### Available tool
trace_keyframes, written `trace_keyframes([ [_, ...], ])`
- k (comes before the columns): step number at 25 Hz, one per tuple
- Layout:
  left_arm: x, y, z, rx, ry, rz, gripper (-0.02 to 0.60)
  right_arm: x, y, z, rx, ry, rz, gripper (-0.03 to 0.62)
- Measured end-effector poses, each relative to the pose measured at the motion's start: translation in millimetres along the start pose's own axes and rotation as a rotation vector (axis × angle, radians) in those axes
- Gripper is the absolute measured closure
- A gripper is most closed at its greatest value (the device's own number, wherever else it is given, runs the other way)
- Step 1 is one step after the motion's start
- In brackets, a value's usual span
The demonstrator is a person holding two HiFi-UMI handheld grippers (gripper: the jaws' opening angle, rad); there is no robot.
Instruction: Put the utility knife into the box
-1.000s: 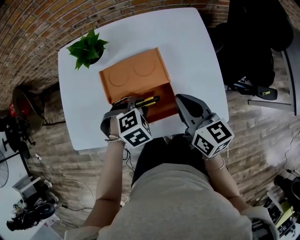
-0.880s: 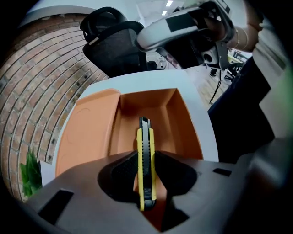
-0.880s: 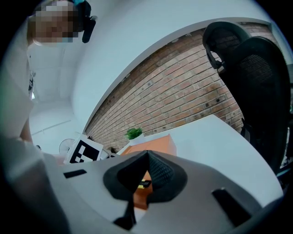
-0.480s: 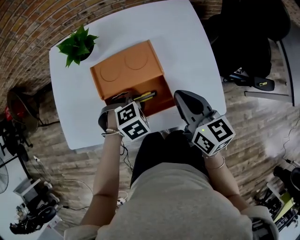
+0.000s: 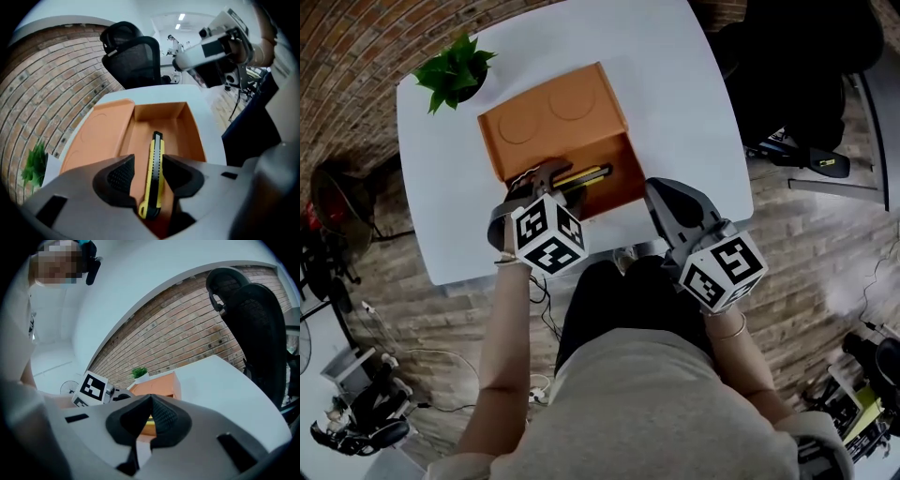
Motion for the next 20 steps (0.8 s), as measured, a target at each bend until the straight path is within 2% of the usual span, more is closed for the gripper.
trace_keyframes([
  [6, 51, 31, 15, 0.165, 0.066, -0.224, 0.416, 3, 9, 8, 0.017, 0.028, -0.027, 0.595],
  [14, 119, 48, 22, 0.533, 0.019, -0.53, 0.42, -6, 38, 30, 0.111, 0.105, -0.056, 0.595],
  [18, 138, 45, 28, 0.7, 0.065, -0.618, 0.512, -11, 54, 43, 0.158, 0.142, -0.074, 0.595],
  [20, 145, 44, 28, 0.756, 0.066, -0.657, 0.538, -13, 63, 51, 0.186, 0.159, -0.08, 0.595],
])
Point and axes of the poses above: the fingertips, and each gripper's own axes: x backward along the fingers, z to its left, y out of its top, the point moved 1 cm from there along x, backward along the fingers, and after that the axes turned 10 degrees about x, right-handed, at the moved point
